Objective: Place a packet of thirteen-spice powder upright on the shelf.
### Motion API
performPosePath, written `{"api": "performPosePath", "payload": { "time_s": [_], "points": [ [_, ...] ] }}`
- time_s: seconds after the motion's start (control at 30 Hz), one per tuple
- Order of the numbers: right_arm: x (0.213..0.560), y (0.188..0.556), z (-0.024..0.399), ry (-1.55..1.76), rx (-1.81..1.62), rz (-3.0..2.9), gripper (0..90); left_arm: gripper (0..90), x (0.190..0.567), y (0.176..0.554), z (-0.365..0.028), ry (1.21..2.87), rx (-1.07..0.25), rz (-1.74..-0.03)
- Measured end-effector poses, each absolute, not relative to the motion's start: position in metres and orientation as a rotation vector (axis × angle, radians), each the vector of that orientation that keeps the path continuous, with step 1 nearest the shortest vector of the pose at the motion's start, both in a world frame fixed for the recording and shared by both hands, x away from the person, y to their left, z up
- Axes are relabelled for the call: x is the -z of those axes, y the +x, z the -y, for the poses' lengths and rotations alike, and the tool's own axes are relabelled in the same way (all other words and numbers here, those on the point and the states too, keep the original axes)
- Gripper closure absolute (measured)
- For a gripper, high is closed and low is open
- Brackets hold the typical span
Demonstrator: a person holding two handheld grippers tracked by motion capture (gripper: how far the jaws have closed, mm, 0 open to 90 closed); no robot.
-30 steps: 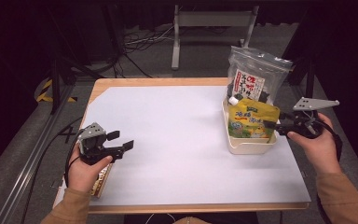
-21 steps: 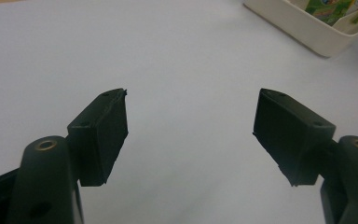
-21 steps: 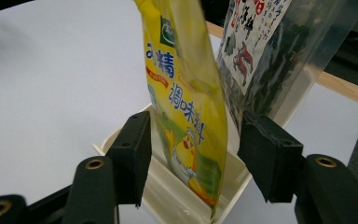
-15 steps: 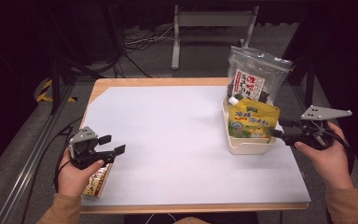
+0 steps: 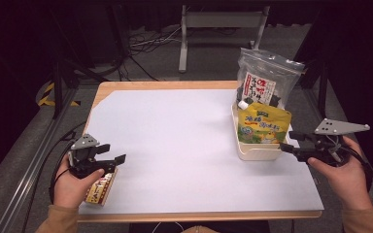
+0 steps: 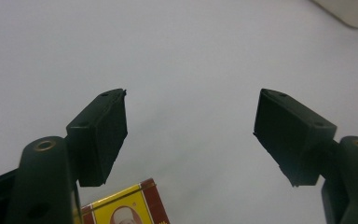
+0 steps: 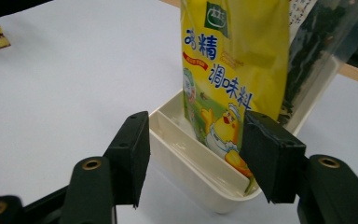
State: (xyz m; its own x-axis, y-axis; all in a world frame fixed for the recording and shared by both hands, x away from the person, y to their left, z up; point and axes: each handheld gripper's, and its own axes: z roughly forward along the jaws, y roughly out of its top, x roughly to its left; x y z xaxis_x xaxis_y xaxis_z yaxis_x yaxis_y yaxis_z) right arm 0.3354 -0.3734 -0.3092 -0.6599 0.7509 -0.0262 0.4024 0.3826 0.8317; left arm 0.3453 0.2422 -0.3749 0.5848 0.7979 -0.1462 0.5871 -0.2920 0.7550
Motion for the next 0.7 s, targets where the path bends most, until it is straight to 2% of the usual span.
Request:
{"api": "performPosePath", "payload": {
  "time_s": [0.7],
  "points": [
    [0.327,0.336,0.340,0.917,-1.262,-2.312,39.8,22.7,0.395,0.337,-0.261,2.076,-0.320,-1.277]
  ]
}}
